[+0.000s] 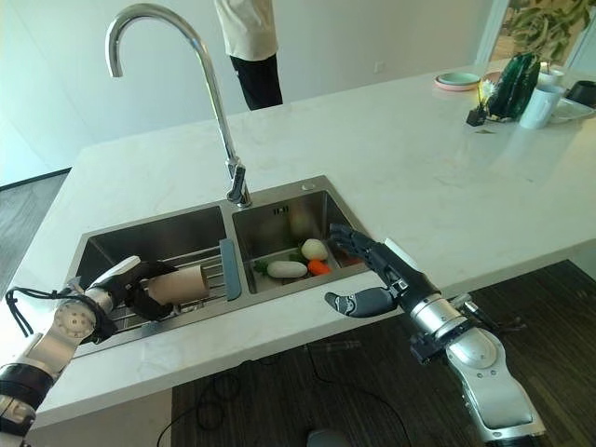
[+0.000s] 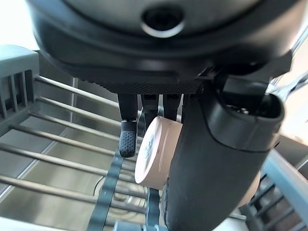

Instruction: Place the dishes in the dishwasher.

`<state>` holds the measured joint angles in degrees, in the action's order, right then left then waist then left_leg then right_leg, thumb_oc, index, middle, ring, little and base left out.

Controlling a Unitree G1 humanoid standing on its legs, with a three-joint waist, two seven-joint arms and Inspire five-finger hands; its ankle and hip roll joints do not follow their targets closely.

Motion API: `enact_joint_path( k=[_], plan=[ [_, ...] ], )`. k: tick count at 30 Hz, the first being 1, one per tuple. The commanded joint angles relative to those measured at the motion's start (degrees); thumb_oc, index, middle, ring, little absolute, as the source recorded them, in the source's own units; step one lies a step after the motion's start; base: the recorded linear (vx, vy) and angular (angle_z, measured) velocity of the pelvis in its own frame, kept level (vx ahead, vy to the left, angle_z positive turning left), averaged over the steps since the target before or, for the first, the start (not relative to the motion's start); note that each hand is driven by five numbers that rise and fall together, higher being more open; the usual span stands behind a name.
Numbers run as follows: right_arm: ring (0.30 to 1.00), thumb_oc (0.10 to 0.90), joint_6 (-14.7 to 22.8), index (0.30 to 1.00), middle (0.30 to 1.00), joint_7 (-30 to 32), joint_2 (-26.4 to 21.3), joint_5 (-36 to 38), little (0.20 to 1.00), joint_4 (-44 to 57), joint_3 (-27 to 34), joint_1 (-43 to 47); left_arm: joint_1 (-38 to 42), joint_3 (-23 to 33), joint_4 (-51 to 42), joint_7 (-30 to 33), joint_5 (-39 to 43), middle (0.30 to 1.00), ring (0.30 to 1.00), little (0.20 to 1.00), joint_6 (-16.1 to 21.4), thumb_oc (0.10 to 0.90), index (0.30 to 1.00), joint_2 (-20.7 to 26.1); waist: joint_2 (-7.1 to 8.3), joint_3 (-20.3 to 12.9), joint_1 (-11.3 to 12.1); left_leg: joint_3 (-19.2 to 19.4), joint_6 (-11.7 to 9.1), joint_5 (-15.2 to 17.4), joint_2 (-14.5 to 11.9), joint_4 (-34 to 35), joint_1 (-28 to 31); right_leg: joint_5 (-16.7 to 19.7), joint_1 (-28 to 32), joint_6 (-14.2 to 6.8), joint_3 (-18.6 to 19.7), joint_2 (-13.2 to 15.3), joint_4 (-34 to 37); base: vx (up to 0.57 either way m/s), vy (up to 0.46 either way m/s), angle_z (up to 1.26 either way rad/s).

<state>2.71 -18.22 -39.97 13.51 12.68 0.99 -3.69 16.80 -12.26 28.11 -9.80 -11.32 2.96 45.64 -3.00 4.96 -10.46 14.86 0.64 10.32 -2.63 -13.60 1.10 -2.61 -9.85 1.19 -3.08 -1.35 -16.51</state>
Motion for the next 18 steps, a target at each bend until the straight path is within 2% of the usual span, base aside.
enact_joint_path(
  k=[1, 3, 6, 10, 15, 17, 18],
  plan=[
    [0.900, 0.800, 6.3, 0.900, 0.900, 2.9, 2.4, 0.1, 0.900, 4.4, 5.0, 3.9, 3.8, 7.9, -4.1, 12.0, 4.4, 0.300, 0.300, 0.300, 6.3, 0.400, 0.300, 2.3, 1.06, -3.0, 0.8, -0.8, -1.6, 4.9, -1.6, -3.6, -2.1, -8.1, 5.6, -8.5, -0.1, 4.1, -0.7, 0.00, -0.088, 0.23],
    [0.900, 0.800, 6.7, 0.900, 0.900, 4.1, 3.9, -0.3, 0.900, 4.9, 5.6, 3.2, 1.4, 13.1, -11.2, 17.4, 4.7, 0.300, 0.300, 0.300, 9.6, 0.400, 0.300, 1.4, 1.50, -3.1, 1.9, -1.6, -1.7, 4.8, -1.6, -3.6, -2.3, -8.3, 5.8, -8.2, -1.0, 4.4, -0.7, 0.01, -0.107, 0.16],
    [0.900, 0.800, 7.3, 0.900, 0.900, 5.0, 5.0, -0.2, 0.900, 4.9, 6.0, 3.1, -1.1, 17.0, -16.0, 20.1, 5.6, 0.300, 0.300, 0.300, 11.8, 0.400, 0.300, 0.3, 1.75, -3.2, 2.6, -2.4, -1.9, 4.8, -1.5, -3.6, -2.5, -8.6, 6.0, -7.9, -1.7, 4.5, -0.7, 0.01, -0.082, 0.12],
    [0.900, 0.800, 8.3, 0.900, 0.900, 7.5, 8.4, -0.2, 0.900, 6.6, 6.8, 2.3, -7.1, 24.1, -25.8, 25.8, 7.9, 0.300, 0.300, 0.300, 16.7, 0.400, 0.300, -2.5, 1.97, -3.3, 4.5, -4.0, -2.2, 4.5, -1.5, -3.6, -2.8, -9.1, 6.4, -7.4, -2.9, 4.6, -0.7, 0.01, -0.124, 0.25],
    [0.900, 0.800, 10.6, 0.900, 0.900, 10.2, 10.7, 0.1, 0.900, 8.1, 7.7, 1.4, -12.2, 29.9, -32.1, 28.6, 12.0, 0.300, 0.300, 0.300, 20.9, 0.400, 0.300, -5.5, 2.08, -3.1, 6.1, -5.0, -2.7, 4.1, -1.7, -3.6, -2.9, -9.4, 6.6, -7.0, -4.2, 4.9, -0.7, 0.01, -0.126, 0.23],
    [0.900, 0.800, 12.4, 0.900, 0.900, 12.0, 12.6, 3.7, 0.900, 10.0, 9.2, 0.4, -16.5, 33.9, -36.4, 29.5, 17.2, 0.300, 0.300, 0.300, 23.6, 0.400, 0.300, -8.4, 2.08, -2.8, 7.6, -5.8, -3.2, 3.5, -1.8, -3.6, -3.1, -9.6, 6.6, -6.6, -5.2, 5.0, -0.7, 0.03, -0.160, 0.20],
    [0.900, 0.800, 12.3, 0.900, 0.900, 12.0, 12.6, 3.8, 0.900, 10.2, 9.2, 0.2, -17.0, 34.2, -36.8, 29.3, 17.6, 0.300, 0.300, 0.300, 23.6, 0.400, 0.300, -8.5, 2.06, -2.9, 7.5, -5.9, -3.2, 3.5, -1.8, -3.6, -3.1, -9.6, 6.6, -6.6, -5.3, 5.0, -0.7, 0.03, -0.155, 0.23]
  ],
)
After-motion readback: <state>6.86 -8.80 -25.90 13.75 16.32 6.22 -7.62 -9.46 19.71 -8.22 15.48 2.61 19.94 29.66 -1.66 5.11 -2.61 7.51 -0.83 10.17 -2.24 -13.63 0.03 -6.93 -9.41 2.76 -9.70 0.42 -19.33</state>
